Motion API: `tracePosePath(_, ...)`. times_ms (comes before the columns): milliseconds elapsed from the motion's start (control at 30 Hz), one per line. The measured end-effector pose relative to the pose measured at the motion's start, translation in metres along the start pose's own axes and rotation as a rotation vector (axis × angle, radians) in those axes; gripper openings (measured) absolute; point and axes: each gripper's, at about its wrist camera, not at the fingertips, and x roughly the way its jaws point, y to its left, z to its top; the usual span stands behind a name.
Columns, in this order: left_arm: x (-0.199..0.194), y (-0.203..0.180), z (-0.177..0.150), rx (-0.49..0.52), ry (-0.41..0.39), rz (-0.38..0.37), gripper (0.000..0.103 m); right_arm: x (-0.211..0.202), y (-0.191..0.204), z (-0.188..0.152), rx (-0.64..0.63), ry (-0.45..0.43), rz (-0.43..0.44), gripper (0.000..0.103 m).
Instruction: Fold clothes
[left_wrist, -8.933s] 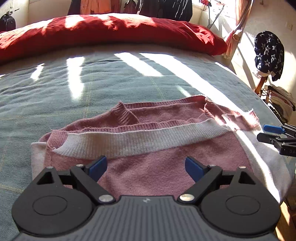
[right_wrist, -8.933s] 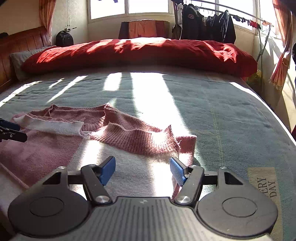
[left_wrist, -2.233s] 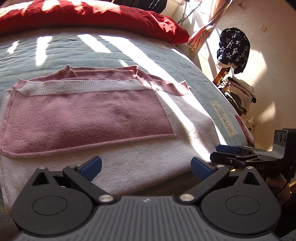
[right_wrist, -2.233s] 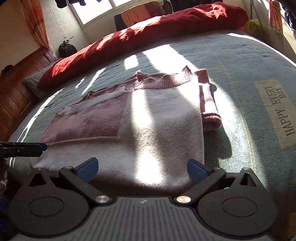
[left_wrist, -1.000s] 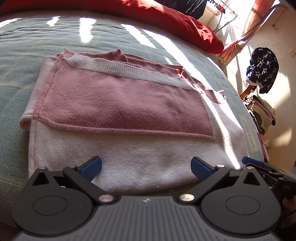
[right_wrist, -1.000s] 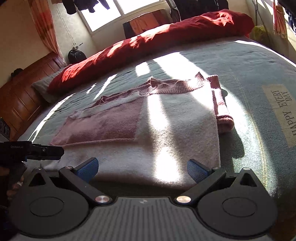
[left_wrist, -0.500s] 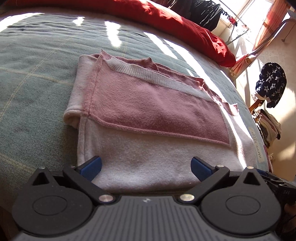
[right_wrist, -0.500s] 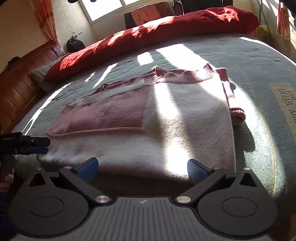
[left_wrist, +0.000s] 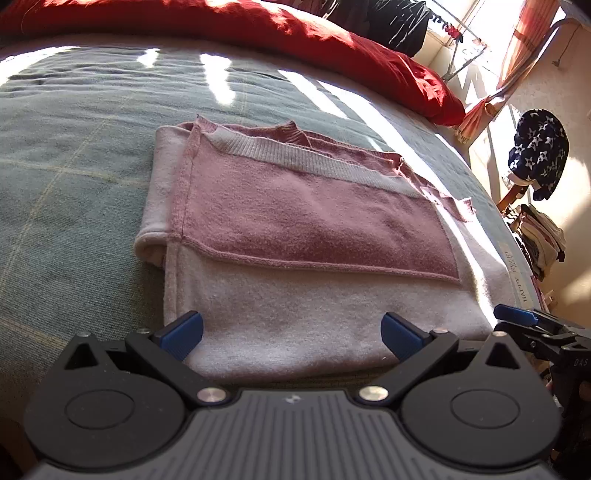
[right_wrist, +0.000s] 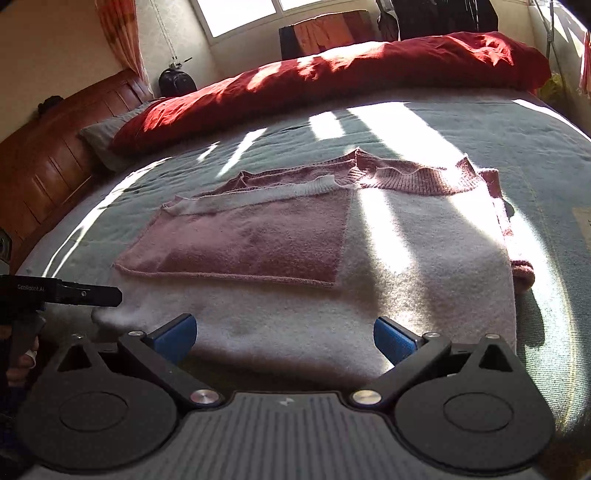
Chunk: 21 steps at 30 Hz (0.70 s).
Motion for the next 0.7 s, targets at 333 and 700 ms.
tracePosePath(333,-0.010,-0.008,0.021,0.093,-0.043,0.013,0.102,0.017,0.014,0.001,-0.032,0.057,-0.017,0.103)
tracePosePath(700,0.023,0.005,0.058,0.153,-0.035,0.006,0.102,0.034,0.023,0.002,-0.056,0.096,-0.042,0.103)
